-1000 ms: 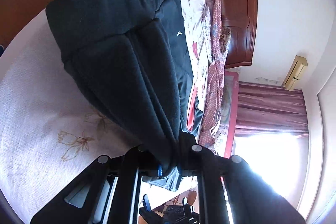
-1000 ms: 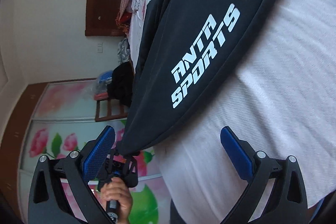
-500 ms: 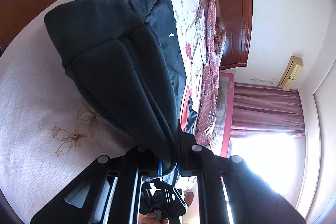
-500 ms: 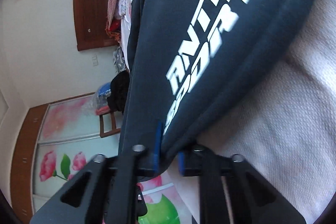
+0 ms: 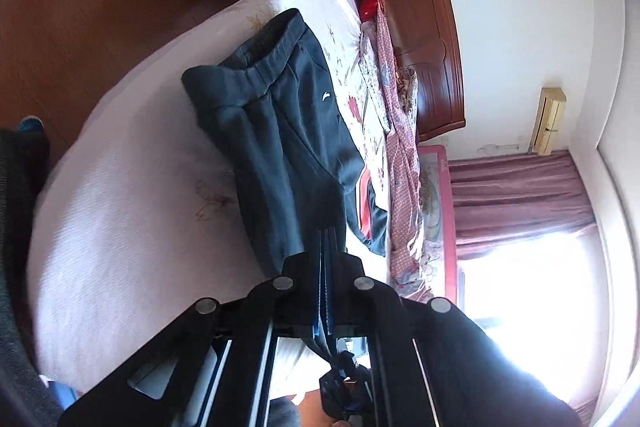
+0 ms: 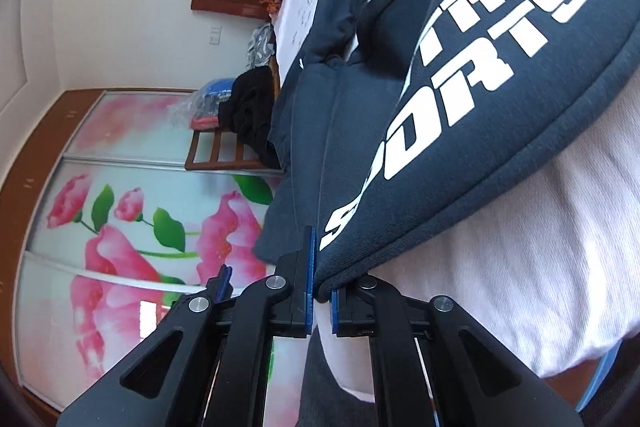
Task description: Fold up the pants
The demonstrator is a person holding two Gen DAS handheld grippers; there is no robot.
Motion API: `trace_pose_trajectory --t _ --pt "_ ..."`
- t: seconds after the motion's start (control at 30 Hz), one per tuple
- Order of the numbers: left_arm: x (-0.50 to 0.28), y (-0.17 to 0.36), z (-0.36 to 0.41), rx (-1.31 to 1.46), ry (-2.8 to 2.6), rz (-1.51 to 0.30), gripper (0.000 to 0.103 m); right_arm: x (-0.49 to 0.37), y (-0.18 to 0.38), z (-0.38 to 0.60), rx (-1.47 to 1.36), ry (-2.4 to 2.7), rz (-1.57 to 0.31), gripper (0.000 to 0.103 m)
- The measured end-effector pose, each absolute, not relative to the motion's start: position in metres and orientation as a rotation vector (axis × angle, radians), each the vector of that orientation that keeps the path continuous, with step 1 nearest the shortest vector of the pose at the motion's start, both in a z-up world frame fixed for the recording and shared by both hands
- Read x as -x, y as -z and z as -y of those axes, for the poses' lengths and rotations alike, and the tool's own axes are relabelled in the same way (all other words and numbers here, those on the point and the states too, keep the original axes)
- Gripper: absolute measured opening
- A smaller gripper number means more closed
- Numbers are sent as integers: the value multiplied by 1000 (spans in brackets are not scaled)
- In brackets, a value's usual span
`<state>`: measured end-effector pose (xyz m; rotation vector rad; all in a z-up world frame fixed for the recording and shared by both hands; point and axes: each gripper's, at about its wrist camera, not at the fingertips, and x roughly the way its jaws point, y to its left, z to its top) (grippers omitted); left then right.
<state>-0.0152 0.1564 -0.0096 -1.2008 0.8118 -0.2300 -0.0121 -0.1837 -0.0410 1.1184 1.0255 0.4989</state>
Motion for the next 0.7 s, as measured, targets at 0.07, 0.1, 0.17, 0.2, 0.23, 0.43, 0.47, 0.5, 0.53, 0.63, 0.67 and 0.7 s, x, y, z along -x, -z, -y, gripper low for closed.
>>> trace_pose_trajectory --t 0.07,0.1,0.17,0.2,0.23,0.43,0.47,0.5,0.53,0.63,0.67,0.7 --pt "29 2 -162 1118 205 -806 0 25 52 186 -1111 -489 -1047 5" --pt "28 6 -162 1107 231 -815 4 31 60 189 -1122 -481 -1050 5" --pt "20 25 -159 1127 252 -905 13 37 70 194 -1175 -476 -1042 5" --pt "14 35 -157 1155 281 -923 27 37 68 193 -1183 -485 -1025 5" --pt "9 45 -153 1176 323 -942 35 38 62 194 -1176 -490 -1007 5" --pt "-7 89 -138 1305 316 -1072 72 31 15 207 -1254 -583 -882 5" --pt "-10 93 -135 1325 320 -1085 72 30 8 209 -1245 -586 -869 5" --pt "-13 94 -134 1342 314 -1077 76 29 2 211 -1235 -586 -858 5" --pt "-18 96 -136 1363 312 -1055 85 30 -1 214 -1233 -588 -851 5" --pt "-30 106 -141 1496 288 -993 87 30 -7 218 -1233 -590 -841 5" --pt "-38 110 -143 1524 278 -979 87 31 -7 220 -1234 -589 -840 5" --pt "-44 111 -148 1525 239 -967 87 32 -7 220 -1237 -589 -841 5"
